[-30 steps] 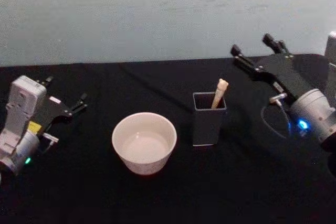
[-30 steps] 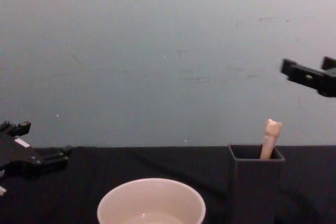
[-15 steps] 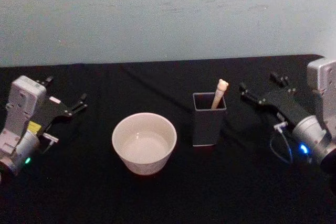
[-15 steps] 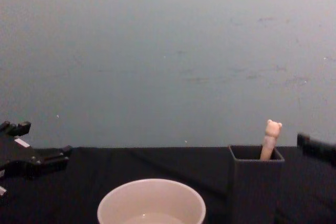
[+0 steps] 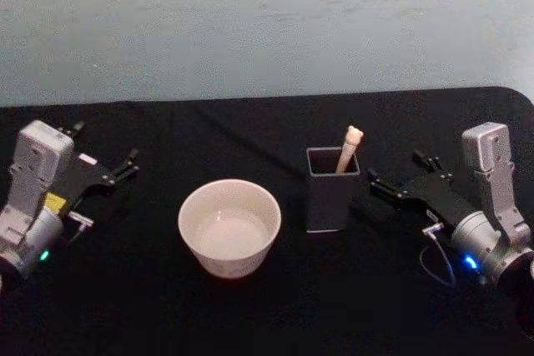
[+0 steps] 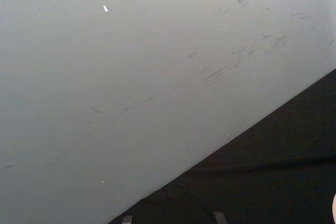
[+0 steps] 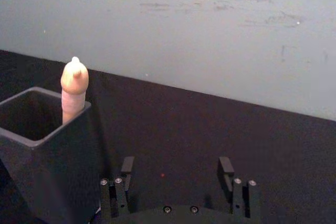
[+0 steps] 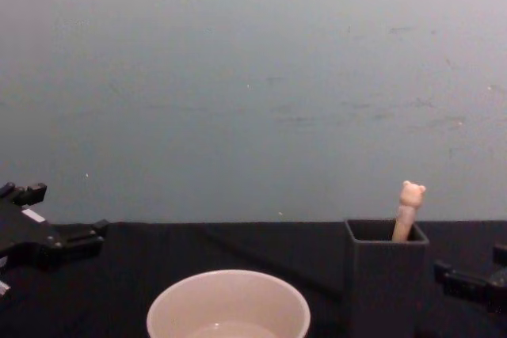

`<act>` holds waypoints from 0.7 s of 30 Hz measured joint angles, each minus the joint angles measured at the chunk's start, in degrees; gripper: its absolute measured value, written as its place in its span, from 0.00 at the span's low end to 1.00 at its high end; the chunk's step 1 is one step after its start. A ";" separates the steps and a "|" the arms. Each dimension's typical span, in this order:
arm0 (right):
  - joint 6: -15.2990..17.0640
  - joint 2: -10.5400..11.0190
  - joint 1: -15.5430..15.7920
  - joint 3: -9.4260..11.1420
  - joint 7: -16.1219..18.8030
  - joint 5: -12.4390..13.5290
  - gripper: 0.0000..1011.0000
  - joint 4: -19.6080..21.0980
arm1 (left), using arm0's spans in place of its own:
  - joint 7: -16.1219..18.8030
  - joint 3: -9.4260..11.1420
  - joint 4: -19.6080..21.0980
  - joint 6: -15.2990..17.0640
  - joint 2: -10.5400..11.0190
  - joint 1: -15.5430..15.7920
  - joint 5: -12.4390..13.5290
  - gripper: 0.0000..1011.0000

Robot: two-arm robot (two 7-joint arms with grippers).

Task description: Pick up the stirring spoon with one hand, stir inside the cup, then place it back in its original position.

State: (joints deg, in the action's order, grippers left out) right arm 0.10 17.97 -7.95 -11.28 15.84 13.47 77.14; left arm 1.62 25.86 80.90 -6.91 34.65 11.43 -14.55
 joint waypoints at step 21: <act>-0.20 -0.11 -0.17 -0.06 0.10 -0.19 0.99 -0.26 | 0.00 0.00 0.00 0.00 0.00 0.00 0.00 0.99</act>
State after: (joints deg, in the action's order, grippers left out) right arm -0.09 17.87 -8.12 -11.35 15.94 13.28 76.87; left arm 1.62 25.86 80.90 -6.91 34.64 11.43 -14.55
